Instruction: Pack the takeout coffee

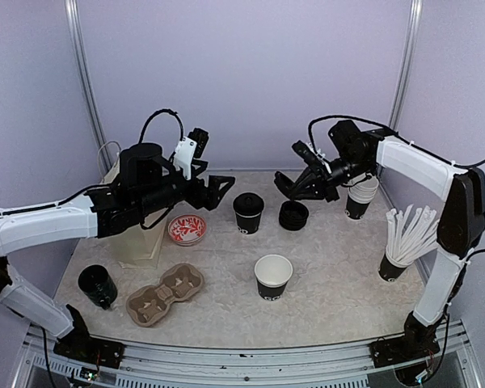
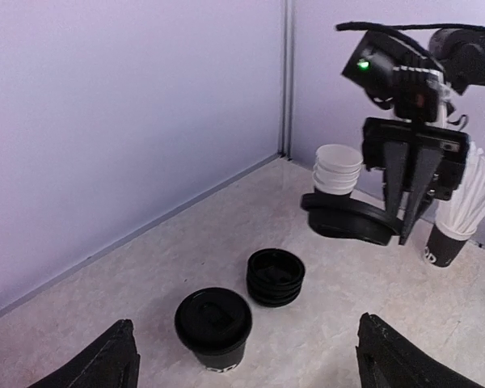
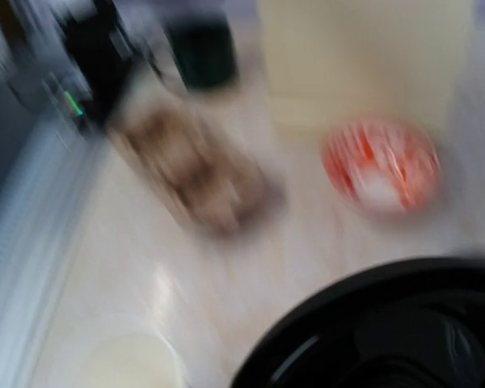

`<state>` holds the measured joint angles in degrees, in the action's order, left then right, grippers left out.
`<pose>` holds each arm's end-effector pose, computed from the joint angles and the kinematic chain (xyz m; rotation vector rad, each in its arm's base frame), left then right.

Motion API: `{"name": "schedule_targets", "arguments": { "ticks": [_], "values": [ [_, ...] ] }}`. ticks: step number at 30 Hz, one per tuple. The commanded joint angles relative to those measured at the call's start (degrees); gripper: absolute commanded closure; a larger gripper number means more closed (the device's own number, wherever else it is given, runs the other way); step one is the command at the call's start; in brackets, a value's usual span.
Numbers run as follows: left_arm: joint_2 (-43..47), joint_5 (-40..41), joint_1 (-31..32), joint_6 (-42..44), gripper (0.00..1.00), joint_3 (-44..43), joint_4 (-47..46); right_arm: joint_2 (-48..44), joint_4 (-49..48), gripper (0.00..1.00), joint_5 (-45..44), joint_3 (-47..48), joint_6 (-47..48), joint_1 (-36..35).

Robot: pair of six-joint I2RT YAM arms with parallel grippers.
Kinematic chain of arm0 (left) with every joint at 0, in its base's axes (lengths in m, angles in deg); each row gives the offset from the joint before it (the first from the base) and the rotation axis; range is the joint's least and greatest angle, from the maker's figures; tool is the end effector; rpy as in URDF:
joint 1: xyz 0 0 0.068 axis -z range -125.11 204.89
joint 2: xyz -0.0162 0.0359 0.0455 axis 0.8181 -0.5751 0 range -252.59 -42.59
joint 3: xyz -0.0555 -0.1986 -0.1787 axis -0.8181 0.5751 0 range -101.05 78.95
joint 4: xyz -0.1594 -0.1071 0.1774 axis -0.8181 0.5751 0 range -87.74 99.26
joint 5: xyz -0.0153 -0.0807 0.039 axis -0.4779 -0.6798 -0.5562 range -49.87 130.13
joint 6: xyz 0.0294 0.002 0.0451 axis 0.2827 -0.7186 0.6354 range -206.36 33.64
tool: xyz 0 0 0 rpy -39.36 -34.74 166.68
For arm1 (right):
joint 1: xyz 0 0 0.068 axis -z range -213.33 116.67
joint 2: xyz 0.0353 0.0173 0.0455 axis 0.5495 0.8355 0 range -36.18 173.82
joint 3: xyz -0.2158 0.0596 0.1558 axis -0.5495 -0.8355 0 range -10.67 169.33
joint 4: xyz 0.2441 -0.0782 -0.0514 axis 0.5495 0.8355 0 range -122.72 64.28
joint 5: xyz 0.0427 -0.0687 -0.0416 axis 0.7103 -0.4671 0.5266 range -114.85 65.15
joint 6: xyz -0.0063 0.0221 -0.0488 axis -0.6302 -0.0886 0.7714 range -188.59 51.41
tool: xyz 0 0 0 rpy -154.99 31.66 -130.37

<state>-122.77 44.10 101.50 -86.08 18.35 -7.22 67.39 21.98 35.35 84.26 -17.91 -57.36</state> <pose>0.2310 -0.2408 0.3289 0.6591 1.6498 -0.5284 0.3293 0.1806 0.3106 -1.5946 1.5848 1.1347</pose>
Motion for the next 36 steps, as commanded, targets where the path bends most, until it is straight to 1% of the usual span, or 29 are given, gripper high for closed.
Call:
{"name": "schedule_targets", "arguments": {
  "ticks": [1,2,5,6,7,9,12,13,15,17,19,23,28,33,36],
  "values": [
    [5.29,-1.36,5.42,4.86,0.09,4.61,-18.87,-2.76,-0.19,1.00,22.54,1.20,-7.66,1.34],
    [5.52,-1.54,6.36,5.85,0.08,5.81,-21.19,-2.90,-1.05,1.00,26.53,1.02,-9.25,1.50],
    [5.20,-1.92,8.82,8.03,0.10,8.93,-29.00,-3.39,-3.40,1.00,33.02,0.34,-13.54,1.53],
    [4.58,-2.28,9.35,8.35,0.08,9.17,-30.84,-3.63,-4.04,1.00,34.41,0.08,-14.48,1.53],
    [3.87,-2.45,9.67,8.35,0.02,9.26,-32.47,-3.90,-4.67,1.00,35.21,-0.19,-15.24,1.53],
    [1.82,-2.47,10.48,8.27,0.01,9.22,-35.73,-4.88,-6.15,1.00,35.89,-1.01,-17.15,1.49],
    [-1.59,-2.07,11.40,8.43,0.03,8.47,-39.56,-7.59,-13.13,1.00,36.57,-4.29,-23.59,1.30],
    [-2.76,-1.64,12.10,9.26,0.05,7.89,-40.13,-8.57,-16.96,1.00,36.19,-6.00,-26.16,1.08],
    [-5.23,0.20,13.65,11.86,0.07,6.26,-40.53,-10.62,-23.55,1.00,35.63,-8.87,-31.65,0.72],
    [-7.56,2.32,15.00,14.73,0.13,3.92,-39.52,-12.40,-29.42,1.00,35.31,-11.45,-37.26,0.28],
    [-9.86,2.62,16.07,16.70,0.15,2.21,-39.13,-12.71,-29.54,1.00,35.36,-11.63,-38.03,-0.03],
    [-13.56,5.18,17.54,18.78,0.15,0.05,-40.37,-13.03,-29.75,1.00,35.48,-11.66,-38.59,-0.54],
    [-16.90,6.56,17.82,18.25,0.14,-1.86,-42.31,-13.27,-29.77,1.00,35.83,-11.31,-38.99,-1.31],
    [-20.06,7.35,17.75,18.03,0.14,-5.34,-41.19,-13.26,-29.65,1.00,36.44,-11.07,-39.07,-1.80],
    [-21.33,7.83,17.65,17.70,0.14,-5.92,-41.91,-13.37,-29.58,1.00,36.65,-11.16,-39.18,-2.06]
  ]
}}
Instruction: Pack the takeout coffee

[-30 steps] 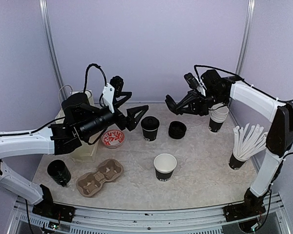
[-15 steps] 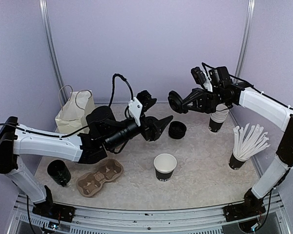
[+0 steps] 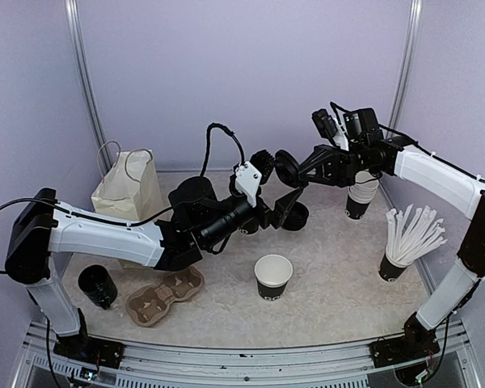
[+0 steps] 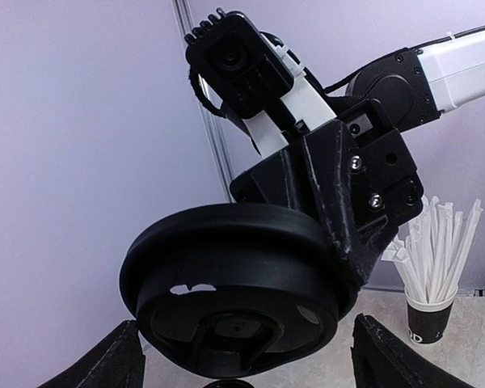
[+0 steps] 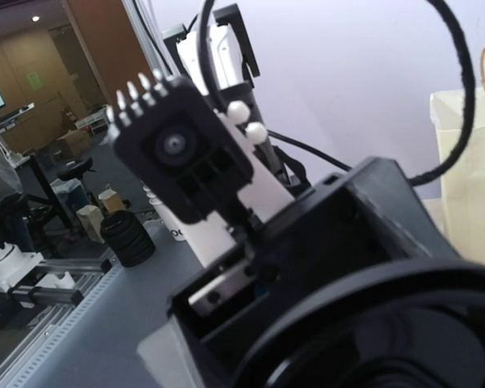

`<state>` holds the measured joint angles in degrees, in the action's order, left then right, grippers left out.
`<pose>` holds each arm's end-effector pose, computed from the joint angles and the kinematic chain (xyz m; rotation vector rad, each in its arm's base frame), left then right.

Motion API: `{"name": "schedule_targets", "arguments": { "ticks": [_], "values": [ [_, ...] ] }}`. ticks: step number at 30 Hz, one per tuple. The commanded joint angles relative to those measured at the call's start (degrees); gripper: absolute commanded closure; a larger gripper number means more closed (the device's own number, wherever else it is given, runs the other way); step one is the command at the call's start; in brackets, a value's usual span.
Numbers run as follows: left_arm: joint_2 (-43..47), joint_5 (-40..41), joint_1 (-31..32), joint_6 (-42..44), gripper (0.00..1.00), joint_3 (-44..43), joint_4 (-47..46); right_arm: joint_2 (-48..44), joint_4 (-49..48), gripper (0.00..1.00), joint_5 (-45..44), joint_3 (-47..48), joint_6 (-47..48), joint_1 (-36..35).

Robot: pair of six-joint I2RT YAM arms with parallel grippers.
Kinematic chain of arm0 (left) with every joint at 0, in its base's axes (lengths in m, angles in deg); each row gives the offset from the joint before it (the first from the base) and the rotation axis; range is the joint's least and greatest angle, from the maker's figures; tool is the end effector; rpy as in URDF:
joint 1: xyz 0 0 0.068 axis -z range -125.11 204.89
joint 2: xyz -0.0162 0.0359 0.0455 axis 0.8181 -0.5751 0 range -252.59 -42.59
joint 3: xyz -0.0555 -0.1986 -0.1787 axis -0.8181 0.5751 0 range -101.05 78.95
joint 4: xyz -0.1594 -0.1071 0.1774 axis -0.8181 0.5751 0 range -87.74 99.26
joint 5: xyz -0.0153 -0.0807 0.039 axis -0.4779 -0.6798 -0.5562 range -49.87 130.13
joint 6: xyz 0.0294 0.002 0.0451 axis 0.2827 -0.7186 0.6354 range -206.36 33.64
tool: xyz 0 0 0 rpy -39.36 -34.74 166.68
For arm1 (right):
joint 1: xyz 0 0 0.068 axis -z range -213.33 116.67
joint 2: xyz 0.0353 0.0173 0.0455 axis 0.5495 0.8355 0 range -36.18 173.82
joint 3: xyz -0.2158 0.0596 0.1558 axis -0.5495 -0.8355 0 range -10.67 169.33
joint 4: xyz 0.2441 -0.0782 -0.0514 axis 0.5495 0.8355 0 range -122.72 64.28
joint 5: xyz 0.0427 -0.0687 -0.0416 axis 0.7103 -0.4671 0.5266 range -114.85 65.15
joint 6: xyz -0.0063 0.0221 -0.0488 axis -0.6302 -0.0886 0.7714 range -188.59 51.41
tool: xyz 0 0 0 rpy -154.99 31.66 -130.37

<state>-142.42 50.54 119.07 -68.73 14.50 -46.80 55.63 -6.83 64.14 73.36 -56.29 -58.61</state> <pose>0.1824 -0.3622 0.3065 0.7651 1.1221 -0.5654 0.2934 0.1779 0.3622 -1.3936 1.3208 1.7617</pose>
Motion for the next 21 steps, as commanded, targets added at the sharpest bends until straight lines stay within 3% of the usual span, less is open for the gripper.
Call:
{"name": "schedule_targets", "arguments": {
  "ticks": [1,18,21],
  "values": [
    [-1.97,1.18,0.07,0.22,0.14,-2.18,-2.43,-1.57,-0.83,1.00,7.86,-0.35,-0.78,-0.84],
    [-2.48,-1.69,-1.57,-3.01,0.21,-1.43,-5.79,-1.89,-1.82,1.00,7.01,-1.27,-1.65,-0.96],
    [-2.00,-2.16,-1.67,-3.21,0.23,-1.01,-5.43,-2.05,-1.91,0.94,6.04,-1.54,-1.76,-0.91]
  ]
}}
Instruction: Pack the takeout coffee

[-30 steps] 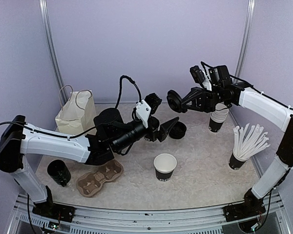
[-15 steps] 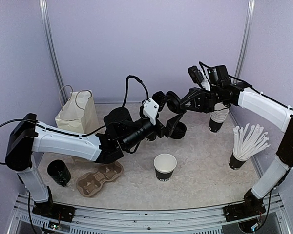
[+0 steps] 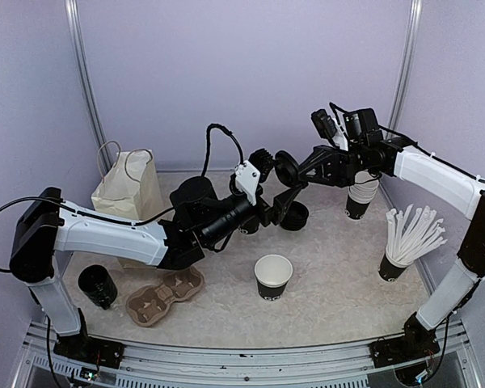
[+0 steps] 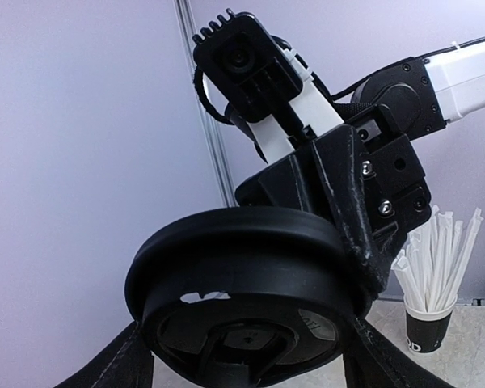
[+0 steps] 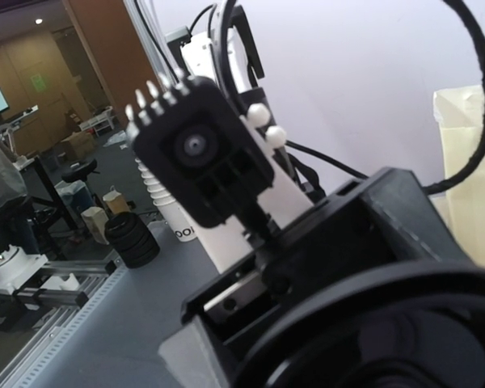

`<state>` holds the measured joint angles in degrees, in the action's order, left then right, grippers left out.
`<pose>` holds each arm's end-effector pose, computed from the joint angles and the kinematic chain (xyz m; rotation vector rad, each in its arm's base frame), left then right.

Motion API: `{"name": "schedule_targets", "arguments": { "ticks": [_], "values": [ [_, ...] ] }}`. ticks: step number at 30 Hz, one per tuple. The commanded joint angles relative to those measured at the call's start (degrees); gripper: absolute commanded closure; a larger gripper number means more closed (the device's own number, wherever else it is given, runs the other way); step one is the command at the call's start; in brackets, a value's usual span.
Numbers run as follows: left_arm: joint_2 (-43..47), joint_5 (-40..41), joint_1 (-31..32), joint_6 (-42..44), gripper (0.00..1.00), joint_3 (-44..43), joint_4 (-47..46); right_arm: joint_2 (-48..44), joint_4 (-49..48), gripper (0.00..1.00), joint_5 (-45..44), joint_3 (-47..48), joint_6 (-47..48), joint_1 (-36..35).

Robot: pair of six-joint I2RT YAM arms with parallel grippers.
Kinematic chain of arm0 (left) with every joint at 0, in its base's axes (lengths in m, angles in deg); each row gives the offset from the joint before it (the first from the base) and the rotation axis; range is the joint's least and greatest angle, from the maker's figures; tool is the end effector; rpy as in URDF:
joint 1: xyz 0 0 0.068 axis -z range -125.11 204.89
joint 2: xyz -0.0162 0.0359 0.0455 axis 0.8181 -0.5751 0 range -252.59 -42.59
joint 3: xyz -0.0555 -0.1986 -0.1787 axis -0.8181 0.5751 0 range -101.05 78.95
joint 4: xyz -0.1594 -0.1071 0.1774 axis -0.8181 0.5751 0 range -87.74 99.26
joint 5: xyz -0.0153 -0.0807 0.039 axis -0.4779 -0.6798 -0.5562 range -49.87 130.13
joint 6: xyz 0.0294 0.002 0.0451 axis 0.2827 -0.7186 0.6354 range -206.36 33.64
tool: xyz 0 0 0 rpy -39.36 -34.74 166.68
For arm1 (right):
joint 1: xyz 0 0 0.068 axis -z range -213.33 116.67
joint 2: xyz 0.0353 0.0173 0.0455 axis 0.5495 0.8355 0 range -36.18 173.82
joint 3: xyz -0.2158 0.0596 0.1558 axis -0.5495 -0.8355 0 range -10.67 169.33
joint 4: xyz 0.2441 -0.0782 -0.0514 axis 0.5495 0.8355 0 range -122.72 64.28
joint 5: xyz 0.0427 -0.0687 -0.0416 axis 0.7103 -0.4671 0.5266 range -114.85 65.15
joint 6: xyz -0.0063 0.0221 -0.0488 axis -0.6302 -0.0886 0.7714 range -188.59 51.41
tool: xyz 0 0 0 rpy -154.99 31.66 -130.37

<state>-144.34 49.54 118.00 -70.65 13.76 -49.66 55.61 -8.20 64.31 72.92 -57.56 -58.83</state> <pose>0.1913 -0.3644 0.3032 0.7293 1.1126 -0.5975 0.2933 0.1793 0.3614 -1.3953 1.3216 1.7708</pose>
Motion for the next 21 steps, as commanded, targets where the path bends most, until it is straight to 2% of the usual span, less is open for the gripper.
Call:
{"name": "schedule_targets", "arguments": {
  "ticks": [1,9,12,15,18,21],
  "values": [
    [0.16,-1.25,-0.59,-1.36,0.24,-0.14,-2.12,-2.05,-0.61,0.91,5.14,-1.14,-0.55,-0.70],
    [5.71,-0.41,-0.65,-1.61,0.27,1.34,7.99,-3.06,1.23,0.58,-0.83,-1.17,0.67,4.01],
    [9.47,0.03,-0.54,-2.92,0.27,1.93,15.84,-3.88,11.62,0.48,-5.49,0.83,11.02,6.98],
    [12.85,-1.05,-0.54,-4.84,0.27,-0.50,30.18,-4.55,19.92,0.46,-18.85,2.26,20.95,7.48],
    [14.97,-3.06,-0.55,-7.40,0.27,-6.41,47.93,-6.64,18.83,0.45,-29.36,-2.20,24.32,7.43],
    [15.91,-5.50,-0.38,-10.04,0.27,-11.19,63.20,-6.88,18.83,0.44,-34.14,-7.45,29.39,7.35]
  ]
}}
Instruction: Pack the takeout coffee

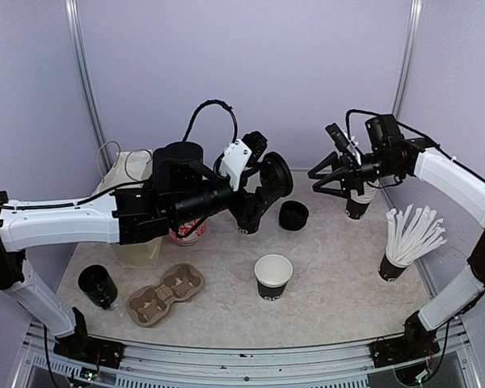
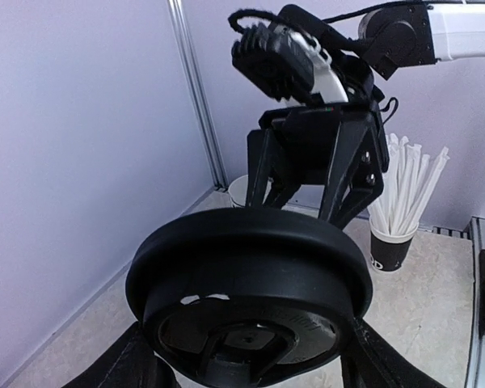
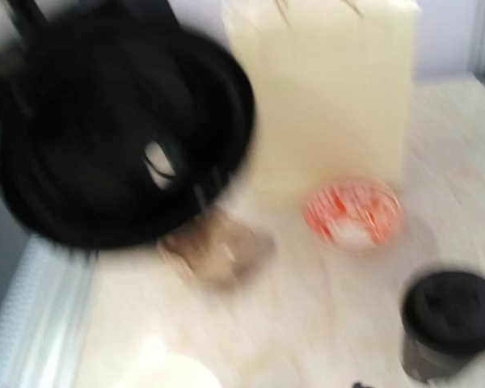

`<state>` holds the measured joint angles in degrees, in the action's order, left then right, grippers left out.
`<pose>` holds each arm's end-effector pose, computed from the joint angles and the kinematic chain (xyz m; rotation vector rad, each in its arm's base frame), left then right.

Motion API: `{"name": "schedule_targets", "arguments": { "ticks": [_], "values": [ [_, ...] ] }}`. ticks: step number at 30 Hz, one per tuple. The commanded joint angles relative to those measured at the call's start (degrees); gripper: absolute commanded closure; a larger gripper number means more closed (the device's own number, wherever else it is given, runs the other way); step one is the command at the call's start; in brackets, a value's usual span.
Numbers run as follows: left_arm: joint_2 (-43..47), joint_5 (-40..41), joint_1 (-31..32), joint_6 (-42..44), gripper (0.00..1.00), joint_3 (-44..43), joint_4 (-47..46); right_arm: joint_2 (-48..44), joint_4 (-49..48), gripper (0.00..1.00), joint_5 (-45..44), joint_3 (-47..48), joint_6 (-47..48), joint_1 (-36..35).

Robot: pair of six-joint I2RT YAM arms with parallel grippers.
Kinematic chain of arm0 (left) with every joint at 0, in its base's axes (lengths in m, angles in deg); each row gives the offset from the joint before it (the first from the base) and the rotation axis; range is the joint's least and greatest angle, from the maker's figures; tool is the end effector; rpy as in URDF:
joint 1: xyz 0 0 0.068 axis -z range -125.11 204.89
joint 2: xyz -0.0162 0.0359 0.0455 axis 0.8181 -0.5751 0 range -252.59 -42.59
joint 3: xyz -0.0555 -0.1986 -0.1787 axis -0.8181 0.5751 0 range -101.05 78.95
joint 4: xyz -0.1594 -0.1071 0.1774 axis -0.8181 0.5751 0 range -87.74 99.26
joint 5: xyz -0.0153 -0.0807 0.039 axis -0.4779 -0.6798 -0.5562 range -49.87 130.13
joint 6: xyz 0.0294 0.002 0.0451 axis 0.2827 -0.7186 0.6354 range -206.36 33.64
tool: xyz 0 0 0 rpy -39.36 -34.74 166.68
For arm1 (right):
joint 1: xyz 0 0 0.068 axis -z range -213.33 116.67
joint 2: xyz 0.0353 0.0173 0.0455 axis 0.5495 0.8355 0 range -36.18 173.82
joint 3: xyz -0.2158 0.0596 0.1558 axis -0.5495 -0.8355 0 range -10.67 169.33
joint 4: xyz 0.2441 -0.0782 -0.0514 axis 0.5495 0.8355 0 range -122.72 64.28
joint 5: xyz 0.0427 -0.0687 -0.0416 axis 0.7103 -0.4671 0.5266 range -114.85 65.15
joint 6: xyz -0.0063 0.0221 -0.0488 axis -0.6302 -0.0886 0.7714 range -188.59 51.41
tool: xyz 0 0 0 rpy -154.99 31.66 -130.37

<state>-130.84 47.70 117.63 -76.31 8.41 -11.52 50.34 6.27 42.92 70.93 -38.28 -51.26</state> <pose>0.1748 -0.3291 0.3526 0.9073 1.4049 -0.5925 0.2907 0.1287 0.3550 -1.3067 1.5538 1.2138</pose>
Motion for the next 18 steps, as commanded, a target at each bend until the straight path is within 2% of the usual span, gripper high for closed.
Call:
{"name": "schedule_targets", "arguments": {
  "ticks": [1,4,7,12,18],
  "values": [
    [2.45,-5.03,0.03,-4.97,0.27,-7.14,29.23,-1.34,4.22,0.44,-13.85,-7.20,11.67,-0.41],
    [2.04,-7.29,0.45,-6.66,0.27,-10.82,39.53,0.55,3.42,0.44,-18.53,-11.90,14.92,-2.89],
    [0.22,-5.45,1.03,-7.69,0.27,-13.29,47.20,3.64,1.66,0.44,-24.73,-15.18,16.63,-7.07],
    [0.83,-5.37,1.11,-9.02,0.28,-10.24,48.87,9.23,-3.00,0.44,-31.31,-19.10,19.45,-12.35],
    [0.21,-6.12,1.16,-9.78,0.28,-11.09,53.74,15.39,-4.58,0.45,-33.32,-18.78,21.63,-15.46]
  ]
}}
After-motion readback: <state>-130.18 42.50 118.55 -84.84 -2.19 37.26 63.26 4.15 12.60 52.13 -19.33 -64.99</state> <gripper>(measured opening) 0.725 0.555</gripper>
